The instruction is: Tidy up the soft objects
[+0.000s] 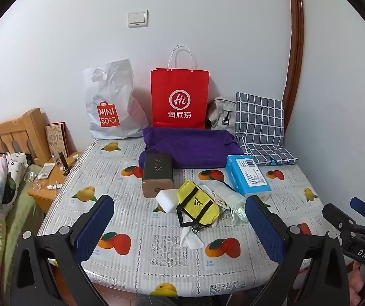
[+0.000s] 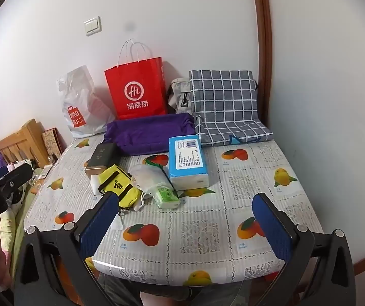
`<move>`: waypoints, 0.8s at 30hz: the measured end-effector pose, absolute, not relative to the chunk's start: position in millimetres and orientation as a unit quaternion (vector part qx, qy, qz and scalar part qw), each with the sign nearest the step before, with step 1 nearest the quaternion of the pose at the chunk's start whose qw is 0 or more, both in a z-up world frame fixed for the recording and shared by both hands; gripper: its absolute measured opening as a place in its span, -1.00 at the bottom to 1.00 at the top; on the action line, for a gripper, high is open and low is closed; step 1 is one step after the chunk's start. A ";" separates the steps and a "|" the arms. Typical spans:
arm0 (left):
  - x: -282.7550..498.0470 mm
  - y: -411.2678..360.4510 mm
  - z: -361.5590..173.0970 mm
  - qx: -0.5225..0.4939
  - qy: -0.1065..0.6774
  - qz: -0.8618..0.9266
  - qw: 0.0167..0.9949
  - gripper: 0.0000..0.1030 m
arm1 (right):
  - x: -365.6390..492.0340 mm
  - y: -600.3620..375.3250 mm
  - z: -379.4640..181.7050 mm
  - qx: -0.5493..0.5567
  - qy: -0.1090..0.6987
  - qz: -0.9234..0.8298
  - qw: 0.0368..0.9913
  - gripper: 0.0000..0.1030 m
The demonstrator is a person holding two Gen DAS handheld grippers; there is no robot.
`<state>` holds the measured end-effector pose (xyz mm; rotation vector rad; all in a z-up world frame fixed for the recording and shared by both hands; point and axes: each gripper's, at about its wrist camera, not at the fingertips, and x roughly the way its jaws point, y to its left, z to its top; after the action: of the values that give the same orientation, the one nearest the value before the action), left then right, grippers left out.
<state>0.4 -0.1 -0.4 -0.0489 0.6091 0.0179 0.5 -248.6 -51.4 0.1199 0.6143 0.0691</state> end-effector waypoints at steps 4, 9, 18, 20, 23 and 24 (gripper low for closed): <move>3.8 -5.9 0.1 -0.009 0.305 0.018 0.952 1.00 | -3.1 -244.6 -54.2 0.065 0.300 0.043 0.951 1.00; 1.2 -1.9 1.4 -0.021 0.303 0.014 0.953 1.00 | -3.8 -249.3 -46.9 0.063 0.299 0.046 0.951 1.00; -5.4 3.6 5.2 -0.019 0.297 0.023 0.954 1.00 | -7.9 -241.9 -45.8 0.047 0.294 0.037 0.954 1.00; -5.5 4.2 5.7 -0.019 0.297 0.026 0.954 1.00 | -7.7 -241.1 -45.2 0.046 0.295 0.038 0.954 1.00; -6.5 4.9 5.9 -0.019 0.297 0.030 0.954 1.00 | -8.0 -239.8 -44.4 0.043 0.295 0.039 0.954 1.00; -6.9 5.0 6.4 -0.019 0.297 0.032 0.954 1.00 | -9.0 -239.2 -44.0 0.041 0.295 0.040 0.954 1.00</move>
<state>-6.9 5.0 6.4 -0.0376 0.6024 0.0652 -9.0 -239.2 -44.0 0.0839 0.5987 0.0803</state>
